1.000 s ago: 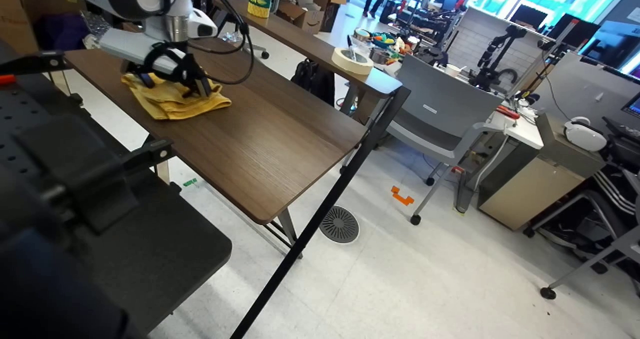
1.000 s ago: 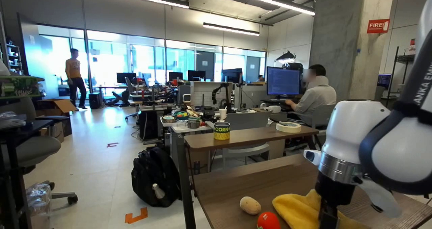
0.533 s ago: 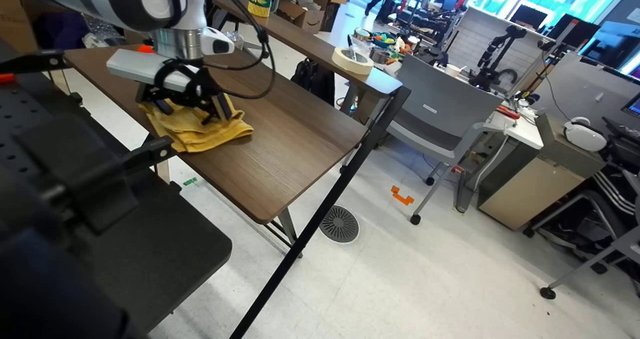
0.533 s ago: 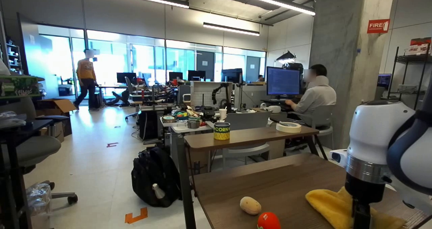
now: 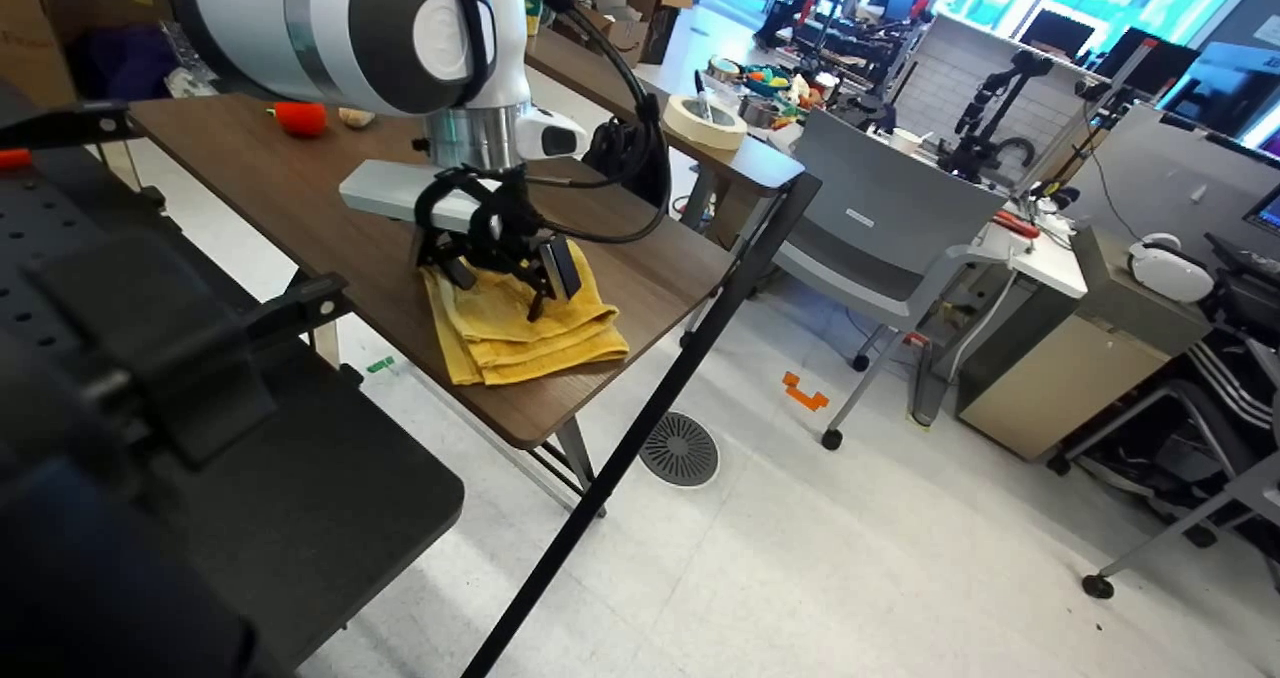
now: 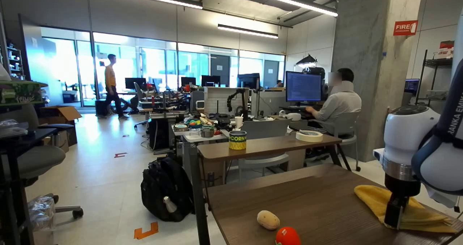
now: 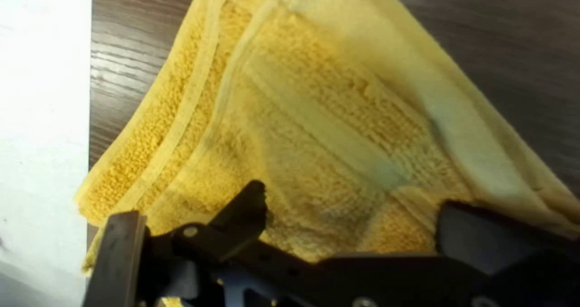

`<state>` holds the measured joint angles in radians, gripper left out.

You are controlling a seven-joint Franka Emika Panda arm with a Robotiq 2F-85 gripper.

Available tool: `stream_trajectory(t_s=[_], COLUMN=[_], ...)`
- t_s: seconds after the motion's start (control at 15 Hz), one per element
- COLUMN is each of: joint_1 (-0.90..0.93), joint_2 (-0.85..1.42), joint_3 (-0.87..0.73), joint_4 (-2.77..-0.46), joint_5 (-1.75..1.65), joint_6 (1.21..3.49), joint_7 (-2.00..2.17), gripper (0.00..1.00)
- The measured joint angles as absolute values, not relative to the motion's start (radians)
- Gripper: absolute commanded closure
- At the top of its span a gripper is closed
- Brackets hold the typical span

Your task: Wipe the table with the cloth

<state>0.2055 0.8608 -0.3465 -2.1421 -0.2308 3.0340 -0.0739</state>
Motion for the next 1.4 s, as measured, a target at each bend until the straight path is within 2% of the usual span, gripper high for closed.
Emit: stream_trajectory(t_s=[0.27, 0.73, 1.0, 1.4], joint_1=[0.191, 0.232, 0.267, 0.148], joint_2=[0.856, 0.856, 0.936, 1.035], joint_3=[-0.302, -0.039, -0.063, -0.14], joint_4=[-2.108, -2.008, -1.817, -1.607], joint_5=[-0.231, -0.189, -0.131, -0.062], joint_6=[2.972, 2.853, 2.754, 2.645], joint_7=[-0.07, 0.008, 0.111, 0.203], gripper=[0.0, 0.0, 0.0, 0.0])
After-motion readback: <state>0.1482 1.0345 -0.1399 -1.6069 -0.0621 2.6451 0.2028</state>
